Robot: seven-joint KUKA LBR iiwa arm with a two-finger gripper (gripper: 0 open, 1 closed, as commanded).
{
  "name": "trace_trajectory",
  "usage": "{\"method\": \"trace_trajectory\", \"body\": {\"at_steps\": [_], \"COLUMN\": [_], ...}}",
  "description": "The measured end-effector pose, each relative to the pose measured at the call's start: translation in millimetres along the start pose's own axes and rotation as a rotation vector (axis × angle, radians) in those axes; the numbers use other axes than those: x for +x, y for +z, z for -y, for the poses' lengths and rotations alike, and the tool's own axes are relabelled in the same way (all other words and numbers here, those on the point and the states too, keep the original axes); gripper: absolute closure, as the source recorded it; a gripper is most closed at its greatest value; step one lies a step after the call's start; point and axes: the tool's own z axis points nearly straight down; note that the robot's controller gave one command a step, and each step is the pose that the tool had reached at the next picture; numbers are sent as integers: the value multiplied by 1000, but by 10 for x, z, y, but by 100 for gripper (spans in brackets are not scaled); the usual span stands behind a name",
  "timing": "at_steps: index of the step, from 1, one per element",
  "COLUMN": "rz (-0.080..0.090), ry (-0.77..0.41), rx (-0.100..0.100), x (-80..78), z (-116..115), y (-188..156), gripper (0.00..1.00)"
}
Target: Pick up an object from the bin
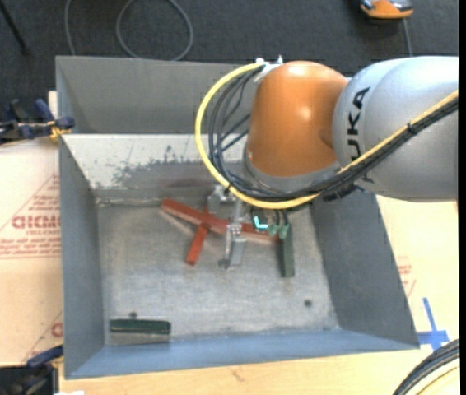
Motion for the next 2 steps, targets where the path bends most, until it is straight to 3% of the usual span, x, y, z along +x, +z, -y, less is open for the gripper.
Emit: {"method": "trace_trajectory", "body": {"at_steps": [1,2], "rz": [4,16], "ry": [164,234], "rx": [2,-1], "x": [103,-509], "z": [1240,1261], "y": [1392,881], "gripper": [0,0]}}
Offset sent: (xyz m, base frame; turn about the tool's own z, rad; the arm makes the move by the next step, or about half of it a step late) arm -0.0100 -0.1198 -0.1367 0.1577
